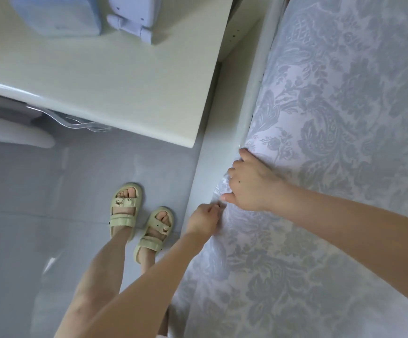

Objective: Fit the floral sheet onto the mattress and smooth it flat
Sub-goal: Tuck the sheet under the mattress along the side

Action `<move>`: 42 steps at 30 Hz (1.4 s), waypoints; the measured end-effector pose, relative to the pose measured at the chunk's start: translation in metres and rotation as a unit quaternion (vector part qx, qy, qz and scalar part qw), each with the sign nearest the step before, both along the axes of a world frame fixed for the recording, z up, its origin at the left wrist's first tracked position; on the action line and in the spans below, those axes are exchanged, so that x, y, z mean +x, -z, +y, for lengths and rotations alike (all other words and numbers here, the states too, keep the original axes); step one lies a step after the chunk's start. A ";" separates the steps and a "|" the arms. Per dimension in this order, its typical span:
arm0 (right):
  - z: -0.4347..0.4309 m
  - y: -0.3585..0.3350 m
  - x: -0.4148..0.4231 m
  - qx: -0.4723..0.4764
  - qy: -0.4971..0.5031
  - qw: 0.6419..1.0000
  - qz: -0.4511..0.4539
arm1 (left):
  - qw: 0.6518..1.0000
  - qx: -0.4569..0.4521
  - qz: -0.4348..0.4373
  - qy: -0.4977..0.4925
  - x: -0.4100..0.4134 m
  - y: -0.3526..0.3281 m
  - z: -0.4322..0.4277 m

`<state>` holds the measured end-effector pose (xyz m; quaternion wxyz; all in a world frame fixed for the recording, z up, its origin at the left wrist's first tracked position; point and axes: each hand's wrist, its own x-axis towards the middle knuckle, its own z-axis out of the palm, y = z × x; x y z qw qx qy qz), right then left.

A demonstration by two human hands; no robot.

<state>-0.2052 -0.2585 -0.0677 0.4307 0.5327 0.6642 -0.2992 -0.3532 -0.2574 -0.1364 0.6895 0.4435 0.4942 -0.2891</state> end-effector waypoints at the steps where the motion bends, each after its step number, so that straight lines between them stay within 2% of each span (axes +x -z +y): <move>1: 0.004 0.000 -0.003 -0.016 -0.006 1.000 -0.004 | 1.000 0.010 -0.001 -0.004 0.001 -0.003 -0.001; 5: 0.010 0.006 -0.009 -0.037 0.035 0.999 -0.002 | 0.995 0.039 -0.030 -0.083 -0.001 -0.015 -0.009; 11: 0.020 0.004 -0.013 -0.100 0.061 0.993 -0.033 | 0.978 -0.022 -0.065 -0.197 -0.008 -0.022 -0.025; 15: 0.016 0.005 -0.009 -0.114 0.047 0.991 -0.047 | 0.989 -0.057 -0.077 -0.117 0.003 -0.028 -0.026; 17: 0.013 0.008 -0.009 -0.116 0.039 0.991 -0.051 | 0.990 -0.098 -0.050 -0.083 0.013 -0.027 -0.019; 20: 0.011 0.008 -0.006 -0.111 0.052 0.992 -0.042 | 0.982 -0.163 -0.012 -0.093 0.016 -0.016 -0.013; 23: 0.014 0.010 -0.005 -0.135 0.075 0.987 -0.036 | 0.966 -0.223 -0.011 -0.130 0.007 -0.006 -0.013; 24: 0.016 0.013 -0.006 -0.146 0.071 0.986 -0.044 | 0.963 -0.219 -0.006 -0.159 0.003 -0.004 -0.015; 26: 0.020 0.021 -0.011 -0.169 0.063 0.981 -0.069 | 0.968 -0.146 0.008 -0.204 -0.008 -0.007 -0.018; 28: 0.023 0.028 -0.014 -0.193 0.065 0.975 -0.091 | 0.983 -0.009 -0.011 -0.181 -0.021 -0.010 -0.018; 30: 0.025 0.029 -0.015 -0.208 0.067 0.971 -0.100 | 0.990 0.054 -0.020 -0.130 -0.037 -0.012 -0.020; 33: 0.024 0.028 -0.014 -0.179 0.079 0.978 -0.079 | 0.991 -0.036 -0.014 -0.131 -0.049 -0.006 -0.033; 37: 0.015 0.014 -0.012 -0.035 0.127 0.991 0.008 | 0.992 -0.004 0.006 -0.128 -0.058 -0.005 -0.050; 39: 0.014 0.008 -0.011 -0.045 0.121 0.992 0.004 | 0.992 -0.016 0.005 -0.128 -0.061 -0.007 -0.055; 42: 0.019 0.016 -0.017 -0.124 0.088 0.988 -0.034 | 0.984 -0.093 0.014 -0.152 -0.059 -0.007 -0.057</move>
